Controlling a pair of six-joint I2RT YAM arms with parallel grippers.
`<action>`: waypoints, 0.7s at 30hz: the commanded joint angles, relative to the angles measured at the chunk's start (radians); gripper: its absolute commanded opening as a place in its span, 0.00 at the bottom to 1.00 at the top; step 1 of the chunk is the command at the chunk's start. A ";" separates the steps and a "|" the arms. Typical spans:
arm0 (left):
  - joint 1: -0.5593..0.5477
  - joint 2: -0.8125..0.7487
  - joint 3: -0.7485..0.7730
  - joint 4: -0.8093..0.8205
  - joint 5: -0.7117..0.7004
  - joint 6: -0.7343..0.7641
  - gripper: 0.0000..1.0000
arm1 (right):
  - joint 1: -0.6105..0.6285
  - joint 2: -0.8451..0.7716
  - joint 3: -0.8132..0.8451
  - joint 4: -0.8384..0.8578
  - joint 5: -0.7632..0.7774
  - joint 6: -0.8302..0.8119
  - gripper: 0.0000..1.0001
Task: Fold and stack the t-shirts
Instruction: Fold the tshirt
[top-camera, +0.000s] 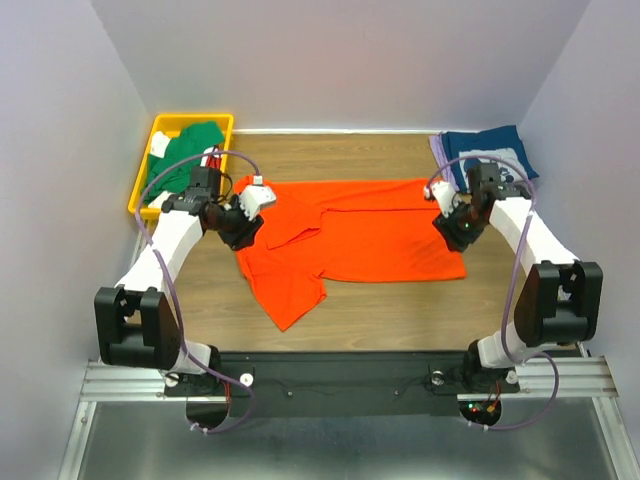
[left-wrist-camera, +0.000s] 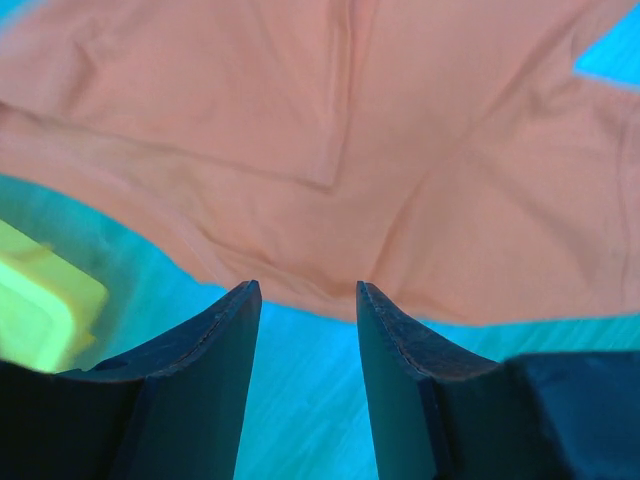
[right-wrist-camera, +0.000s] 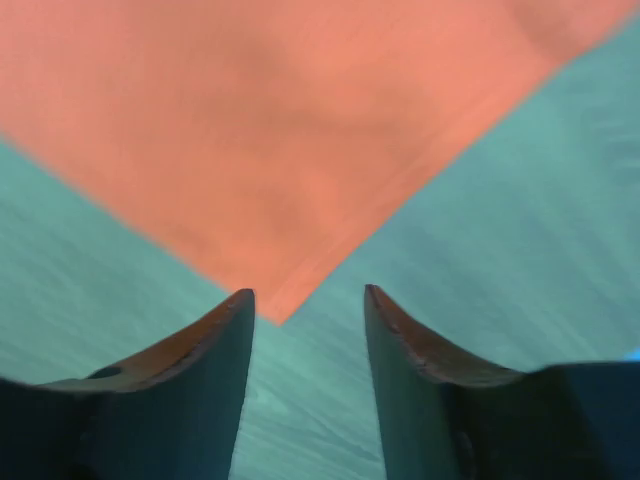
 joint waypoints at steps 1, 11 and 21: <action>0.015 -0.070 -0.110 -0.047 -0.037 0.102 0.53 | -0.005 -0.061 -0.192 0.025 0.041 -0.141 0.49; 0.019 -0.083 -0.229 0.022 -0.112 0.139 0.53 | 0.000 -0.108 -0.347 0.144 0.065 -0.230 0.50; 0.019 -0.050 -0.232 0.041 -0.117 0.179 0.54 | 0.003 -0.059 -0.401 0.219 0.098 -0.277 0.45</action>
